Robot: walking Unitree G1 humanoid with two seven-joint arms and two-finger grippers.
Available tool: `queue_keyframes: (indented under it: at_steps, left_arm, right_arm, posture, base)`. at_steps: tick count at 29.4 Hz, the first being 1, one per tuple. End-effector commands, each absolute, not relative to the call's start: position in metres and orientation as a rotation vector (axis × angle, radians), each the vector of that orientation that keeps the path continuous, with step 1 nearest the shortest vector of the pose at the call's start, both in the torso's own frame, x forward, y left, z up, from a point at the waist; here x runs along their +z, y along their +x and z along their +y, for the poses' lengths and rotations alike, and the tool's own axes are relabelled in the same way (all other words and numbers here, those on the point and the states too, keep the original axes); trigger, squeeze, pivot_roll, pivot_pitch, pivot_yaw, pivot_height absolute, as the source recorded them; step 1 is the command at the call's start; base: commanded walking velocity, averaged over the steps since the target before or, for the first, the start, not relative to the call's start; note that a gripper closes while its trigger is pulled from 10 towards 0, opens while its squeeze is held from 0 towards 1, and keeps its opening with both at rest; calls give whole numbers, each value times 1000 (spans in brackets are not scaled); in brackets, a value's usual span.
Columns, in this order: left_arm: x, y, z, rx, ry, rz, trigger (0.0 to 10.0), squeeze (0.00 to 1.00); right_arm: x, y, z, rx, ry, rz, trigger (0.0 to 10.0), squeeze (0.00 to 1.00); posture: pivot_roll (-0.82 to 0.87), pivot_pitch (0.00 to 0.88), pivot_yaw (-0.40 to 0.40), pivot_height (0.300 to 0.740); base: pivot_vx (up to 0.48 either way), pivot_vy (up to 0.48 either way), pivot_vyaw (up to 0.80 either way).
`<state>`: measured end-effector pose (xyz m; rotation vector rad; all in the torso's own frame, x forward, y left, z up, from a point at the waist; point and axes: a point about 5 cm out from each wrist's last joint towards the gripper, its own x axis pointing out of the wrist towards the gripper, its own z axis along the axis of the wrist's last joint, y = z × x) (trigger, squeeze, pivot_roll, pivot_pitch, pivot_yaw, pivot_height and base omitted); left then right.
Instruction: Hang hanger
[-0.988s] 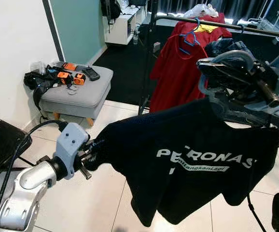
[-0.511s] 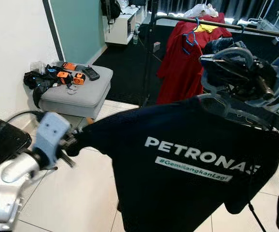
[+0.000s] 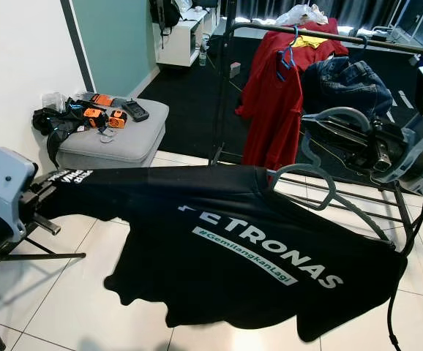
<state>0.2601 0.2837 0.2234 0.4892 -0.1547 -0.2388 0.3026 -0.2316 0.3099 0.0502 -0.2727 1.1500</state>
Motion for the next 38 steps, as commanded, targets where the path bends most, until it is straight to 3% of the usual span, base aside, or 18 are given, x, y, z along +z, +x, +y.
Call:
queue_keyframes:
  at_steps: [1, 4, 5, 6, 7, 10, 17, 20, 21, 23, 24, 28, 33, 38]
  left_arm:
    - [205, 260, 283, -230, 482, -88, 4118, 0]
    - [199, 261, 279, -252, 481, -68, 4118, 0]
    - [185, 262, 271, -281, 484, -26, 9020, 0]
    - [185, 262, 271, -281, 484, -26, 9020, 0]
    - [170, 263, 263, -312, 512, 22, 10000, 0]
    - [148, 264, 248, -369, 570, 85, 10000, 0]
    - [145, 265, 232, -468, 644, 117, 10000, 0]
    - [155, 265, 235, -462, 671, 96, 10000, 0]
    - [163, 265, 240, -446, 646, 79, 10000, 63]
    - [171, 265, 243, -431, 615, 60, 10000, 63]
    - [174, 264, 245, -432, 600, 59, 10000, 1000]
    - [177, 260, 246, -465, 610, 77, 10000, 1000]
    - [177, 241, 271, -515, 793, 276, 10000, 1000]
    - [207, 236, 290, -449, 849, 258, 10000, 1000]
  right_arm:
    - [314, 302, -235, 1131, 6, -276, 0, 0]
    - [316, 302, -235, 1133, 2, -282, 0, 0]
    - [317, 302, -233, 1140, -4, -286, 0, 0]
    - [317, 302, -233, 1140, -4, -286, 0, 0]
    - [318, 301, -230, 1161, -10, -283, 0, 0]
    - [317, 300, -220, 1229, -18, -261, 0, 0]
    - [318, 297, -198, 1352, 46, -286, 0, 0]
    - [318, 296, -186, 1423, 74, -293, 0, 0]
    - [316, 295, -183, 1438, 75, -285, 0, 0]
    - [314, 295, -181, 1452, 78, -277, 0, 0]
    - [314, 296, -180, 1454, 76, -277, 0, 0]
    - [314, 296, -179, 1458, 80, -283, 0, 0]
    - [314, 297, -178, 1468, 65, -276, 0, 0]
    - [313, 296, -179, 1495, 38, -249, 0, 0]
  posture:
    - [-60, 71, -41, 740]
    - [-60, 71, -41, 740]
    - [-63, 69, -41, 740]
    - [-63, 69, -41, 740]
    - [-67, 71, -41, 740]
    - [-70, 71, -39, 740]
    - [-63, 68, -42, 740]
    - [-61, 68, -43, 740]
    - [-56, 67, -46, 740]
    - [-56, 67, -46, 740]
    - [-53, 68, -47, 740]
    - [-51, 68, -47, 740]
    - [-54, 66, -48, 740]
    - [-54, 64, -53, 740]
  base:
    - [0, 0, 0]
    - [0, 0, 0]
    - [0, 0, 0]
    - [0, 0, 0]
    - [0, 0, 0]
    - [0, 0, 0]
    - [0, 0, 0]
    - [0, 0, 0]
    - [0, 0, 0]
    - [0, 0, 0]
    - [0, 0, 0]
    - [0, 0, 0]
    - [0, 0, 0]
    - [0, 0, 0]
